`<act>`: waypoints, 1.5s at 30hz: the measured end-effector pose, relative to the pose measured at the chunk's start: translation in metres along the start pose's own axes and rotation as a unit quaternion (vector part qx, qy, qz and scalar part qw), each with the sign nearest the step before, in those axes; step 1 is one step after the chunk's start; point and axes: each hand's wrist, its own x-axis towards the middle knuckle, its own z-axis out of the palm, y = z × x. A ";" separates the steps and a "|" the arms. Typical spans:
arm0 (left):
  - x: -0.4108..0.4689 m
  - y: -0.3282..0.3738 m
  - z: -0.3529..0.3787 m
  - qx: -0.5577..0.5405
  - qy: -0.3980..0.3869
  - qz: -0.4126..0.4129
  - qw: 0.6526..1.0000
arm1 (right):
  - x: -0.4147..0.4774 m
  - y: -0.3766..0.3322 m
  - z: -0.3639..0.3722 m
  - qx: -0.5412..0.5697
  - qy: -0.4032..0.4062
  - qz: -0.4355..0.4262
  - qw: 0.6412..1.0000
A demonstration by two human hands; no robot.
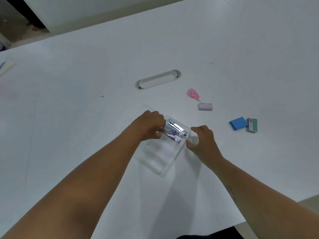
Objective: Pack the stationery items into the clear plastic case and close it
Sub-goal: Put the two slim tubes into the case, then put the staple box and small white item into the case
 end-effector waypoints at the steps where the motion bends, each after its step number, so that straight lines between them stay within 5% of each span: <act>1: -0.002 -0.002 -0.001 0.013 -0.002 0.022 1.000 | -0.001 -0.001 0.001 0.012 0.008 0.002 1.000; 11: 0.030 -0.001 0.006 0.003 -0.008 0.085 0.996 | 0.011 0.028 -0.016 -0.001 -0.010 0.054 0.998; 16: 0.013 -0.008 0.018 -0.074 0.031 -0.033 0.996 | 0.011 0.030 -0.012 -0.010 -0.018 0.054 0.998; 28: -0.032 0.000 0.048 -0.199 -0.035 -0.254 0.946 | 0.066 0.036 -0.033 -0.110 0.024 -0.016 0.993; 45: -0.033 0.032 0.075 -0.169 -0.038 -0.328 0.929 | 0.119 0.046 -0.053 -0.176 -0.011 -0.069 0.982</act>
